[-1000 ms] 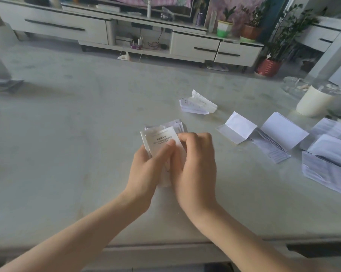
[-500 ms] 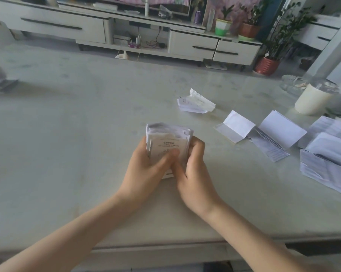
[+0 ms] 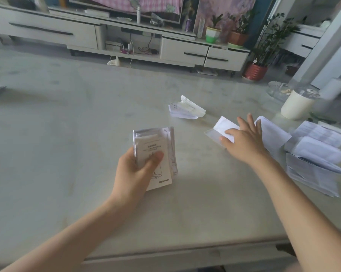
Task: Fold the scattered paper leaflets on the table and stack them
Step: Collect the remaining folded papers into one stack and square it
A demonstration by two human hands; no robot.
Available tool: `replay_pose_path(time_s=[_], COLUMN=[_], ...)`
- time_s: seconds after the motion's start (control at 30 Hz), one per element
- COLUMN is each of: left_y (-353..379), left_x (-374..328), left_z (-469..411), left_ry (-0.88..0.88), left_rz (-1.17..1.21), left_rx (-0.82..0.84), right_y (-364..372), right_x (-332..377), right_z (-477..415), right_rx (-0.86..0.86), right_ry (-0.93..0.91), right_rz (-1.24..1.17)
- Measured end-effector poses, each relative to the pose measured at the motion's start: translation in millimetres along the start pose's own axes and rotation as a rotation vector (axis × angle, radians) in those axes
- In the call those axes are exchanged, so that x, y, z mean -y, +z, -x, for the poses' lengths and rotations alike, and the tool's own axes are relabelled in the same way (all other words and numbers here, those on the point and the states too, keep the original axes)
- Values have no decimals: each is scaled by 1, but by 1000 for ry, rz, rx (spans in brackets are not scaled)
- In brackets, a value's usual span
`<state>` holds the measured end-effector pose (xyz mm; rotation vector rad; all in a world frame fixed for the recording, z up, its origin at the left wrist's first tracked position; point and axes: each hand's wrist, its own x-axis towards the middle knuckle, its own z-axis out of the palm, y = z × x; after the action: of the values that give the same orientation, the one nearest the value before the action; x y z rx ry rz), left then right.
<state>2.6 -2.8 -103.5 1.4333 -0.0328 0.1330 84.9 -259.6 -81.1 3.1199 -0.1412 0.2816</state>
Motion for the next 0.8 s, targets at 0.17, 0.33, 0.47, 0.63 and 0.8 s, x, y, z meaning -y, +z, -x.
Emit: replay_pose_path(time_s=[0.17, 0.33, 0.47, 0.63, 0.8], left_y=[1, -3, -3, 3, 1], left_x=[-5, -7, -9, -13, -12], left_z=[-2, -8, -7, 2, 7], left_ry=[-63, -178, -171, -98, -38], left_rz=[78, 197, 188, 90, -8], left_rx=[-2, 0, -23, -98, -163], right_y=[-10, -41, -45, -38, -33], right_x=[6, 40, 80, 118, 130], right_z=[-1, 26, 62, 99, 113], right_rx=[-112, -96, 159, -55, -81], right_ry=[-35, 80, 24, -201, -266], right_rz=[-301, -1102, -1428, -1060, -861])
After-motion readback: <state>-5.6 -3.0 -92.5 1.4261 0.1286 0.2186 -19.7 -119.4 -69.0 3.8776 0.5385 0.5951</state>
